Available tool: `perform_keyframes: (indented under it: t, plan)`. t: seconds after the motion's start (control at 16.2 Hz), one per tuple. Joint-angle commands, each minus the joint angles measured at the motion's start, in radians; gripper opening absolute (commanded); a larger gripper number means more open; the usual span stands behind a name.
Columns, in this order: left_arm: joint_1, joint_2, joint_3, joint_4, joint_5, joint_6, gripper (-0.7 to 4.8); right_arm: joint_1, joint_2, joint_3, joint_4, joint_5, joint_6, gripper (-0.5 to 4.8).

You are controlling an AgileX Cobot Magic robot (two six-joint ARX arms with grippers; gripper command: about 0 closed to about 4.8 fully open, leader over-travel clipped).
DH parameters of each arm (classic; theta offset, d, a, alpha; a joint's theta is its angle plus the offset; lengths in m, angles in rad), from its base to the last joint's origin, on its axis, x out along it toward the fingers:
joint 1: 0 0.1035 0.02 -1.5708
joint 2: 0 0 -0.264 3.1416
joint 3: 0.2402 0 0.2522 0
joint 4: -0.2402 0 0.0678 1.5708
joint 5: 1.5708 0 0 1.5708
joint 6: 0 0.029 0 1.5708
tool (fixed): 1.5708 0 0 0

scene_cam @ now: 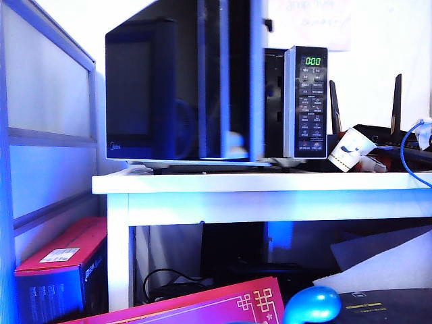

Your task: Open the microwave door, place the orange inside the microwave, then close the microwave door.

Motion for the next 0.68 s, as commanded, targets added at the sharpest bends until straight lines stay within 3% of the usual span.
perform_keyframes:
  t: [0.06,0.68]
  plan:
    - [-0.034,0.024,0.003,0.024,0.025,0.001,-0.06,0.001,-0.016,0.005,0.017,0.003,0.005,-0.01]
    - [-0.05,0.116,0.003,0.29,0.021,0.0,-0.06,0.001,-0.033,0.005,0.02,0.002,0.005,-0.01]
